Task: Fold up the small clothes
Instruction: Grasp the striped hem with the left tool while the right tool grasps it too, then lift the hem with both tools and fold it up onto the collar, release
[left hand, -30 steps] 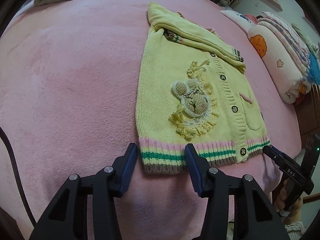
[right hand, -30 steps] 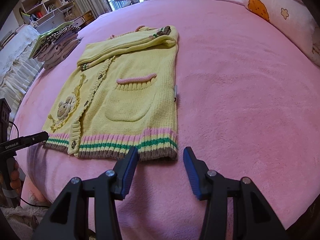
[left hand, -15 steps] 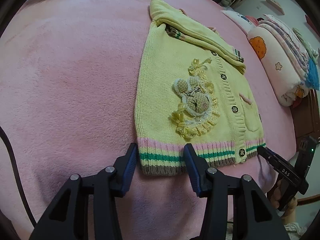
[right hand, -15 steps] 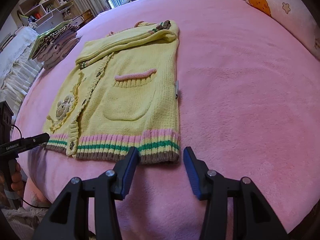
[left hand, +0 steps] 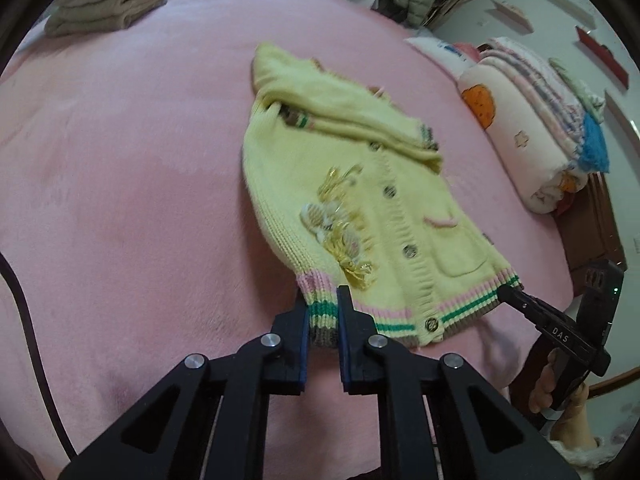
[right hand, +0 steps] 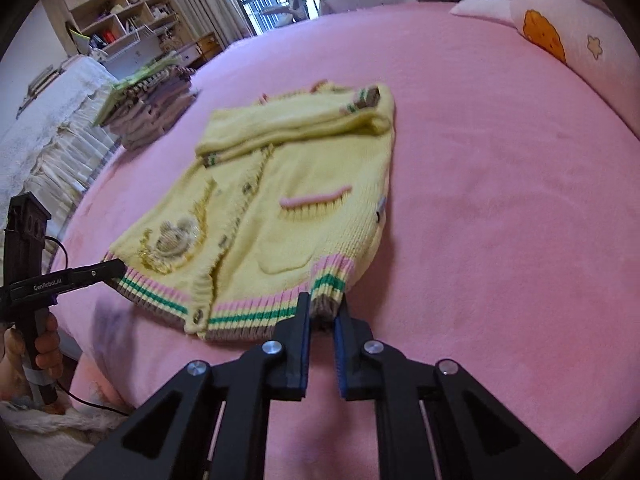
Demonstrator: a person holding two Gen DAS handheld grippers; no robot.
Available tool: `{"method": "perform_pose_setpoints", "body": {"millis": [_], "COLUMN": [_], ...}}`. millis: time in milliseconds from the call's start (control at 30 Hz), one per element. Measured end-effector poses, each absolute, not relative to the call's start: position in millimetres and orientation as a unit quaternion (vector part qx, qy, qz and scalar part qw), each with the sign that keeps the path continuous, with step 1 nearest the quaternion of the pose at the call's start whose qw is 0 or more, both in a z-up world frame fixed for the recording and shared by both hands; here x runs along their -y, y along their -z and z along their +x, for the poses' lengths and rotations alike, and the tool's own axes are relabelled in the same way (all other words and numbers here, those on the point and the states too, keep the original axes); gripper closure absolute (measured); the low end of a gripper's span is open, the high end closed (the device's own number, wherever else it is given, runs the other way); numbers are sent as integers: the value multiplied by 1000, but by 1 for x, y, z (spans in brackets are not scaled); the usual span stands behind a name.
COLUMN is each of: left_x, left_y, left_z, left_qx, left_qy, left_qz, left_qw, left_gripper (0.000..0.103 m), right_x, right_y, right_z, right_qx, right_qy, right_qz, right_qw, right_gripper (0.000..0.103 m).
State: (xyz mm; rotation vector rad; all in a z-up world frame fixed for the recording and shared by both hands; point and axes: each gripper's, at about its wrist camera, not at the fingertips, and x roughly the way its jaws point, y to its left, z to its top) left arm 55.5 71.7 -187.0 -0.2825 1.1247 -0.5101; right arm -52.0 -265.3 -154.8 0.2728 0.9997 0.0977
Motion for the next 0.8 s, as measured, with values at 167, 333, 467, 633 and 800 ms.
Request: {"method": "perform_pose_setpoints", "body": {"millis": [167,333,467,633,800], "left_x": [-67,-74,-76,-60,-42], "left_y": [162,141,128,123,130], "left_z": [76,110,149,202,252], "left_qx": [-500,-476,-461,-453,-468], "left_qy": [254,239,223,206,179], "left_qz": [-169,-223,-254,-257,-230], "left_qw": [810,816,821,828,834], "left_gripper": [94,94,94,94,94], "right_x": [266,279,297,317,325], "right_y": [119,93,81,74,78], "right_z": [-31,-1,31,81,135], "right_qx": [-445,-416,-400,-393,-398], "right_qy": [-58,-61,-54,-36,-11], "right_qz": [116,140,169,179,148], "right_qw": [886,897,899,901,905], "right_gripper": [94,94,94,94,97]}}
